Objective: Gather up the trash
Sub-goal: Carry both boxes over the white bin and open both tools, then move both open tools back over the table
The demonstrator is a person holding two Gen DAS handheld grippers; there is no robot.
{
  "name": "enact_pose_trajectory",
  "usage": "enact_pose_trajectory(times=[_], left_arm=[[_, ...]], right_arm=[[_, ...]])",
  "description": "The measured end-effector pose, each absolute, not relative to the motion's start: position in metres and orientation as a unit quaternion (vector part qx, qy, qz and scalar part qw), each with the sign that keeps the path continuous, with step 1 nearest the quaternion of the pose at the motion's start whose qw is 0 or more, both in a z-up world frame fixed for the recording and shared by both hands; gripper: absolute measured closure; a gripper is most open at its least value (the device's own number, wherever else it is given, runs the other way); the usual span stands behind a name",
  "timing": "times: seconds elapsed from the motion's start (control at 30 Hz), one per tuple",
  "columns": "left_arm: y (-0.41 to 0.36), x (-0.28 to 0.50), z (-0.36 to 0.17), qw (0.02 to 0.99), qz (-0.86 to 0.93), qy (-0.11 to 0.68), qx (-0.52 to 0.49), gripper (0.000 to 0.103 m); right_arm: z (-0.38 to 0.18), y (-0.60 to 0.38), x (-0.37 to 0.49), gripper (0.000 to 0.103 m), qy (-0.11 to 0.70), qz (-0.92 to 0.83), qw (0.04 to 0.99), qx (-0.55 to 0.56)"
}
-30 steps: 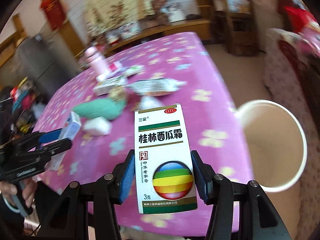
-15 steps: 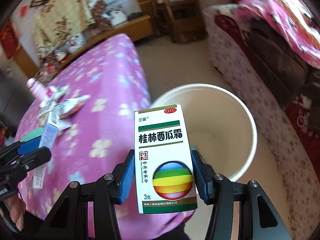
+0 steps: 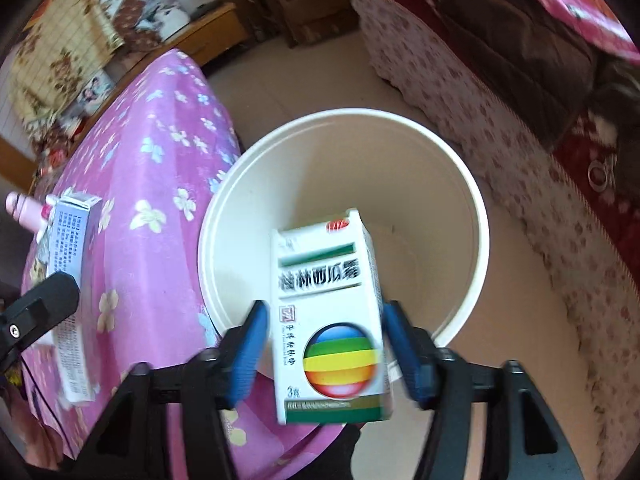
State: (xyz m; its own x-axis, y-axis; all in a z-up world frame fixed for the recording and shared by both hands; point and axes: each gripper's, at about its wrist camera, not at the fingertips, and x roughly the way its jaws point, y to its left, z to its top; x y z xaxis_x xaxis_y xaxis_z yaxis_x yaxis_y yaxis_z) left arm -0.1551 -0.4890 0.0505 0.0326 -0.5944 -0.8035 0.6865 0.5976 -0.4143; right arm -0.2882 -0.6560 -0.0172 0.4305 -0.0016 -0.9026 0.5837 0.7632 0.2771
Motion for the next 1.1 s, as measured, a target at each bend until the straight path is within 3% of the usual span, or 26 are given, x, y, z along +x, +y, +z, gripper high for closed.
enact_pose_trajectory(times=[0.13, 1.1], left_arm=[[-0.483, -0.154, 0.051, 0.727, -0.440, 0.526, 0.038, 0.042], [-0.378, -0.151, 0.074, 0.831, -0.320, 0.447, 0.084, 0.041]], right_arm=[[-0.011, -0.652, -0.293, 0.036, 0.495, -0.186, 0.799, 0.286], [0.054, -0.554, -0.269, 0.035, 0.441, -0.119, 0.859, 0.230]])
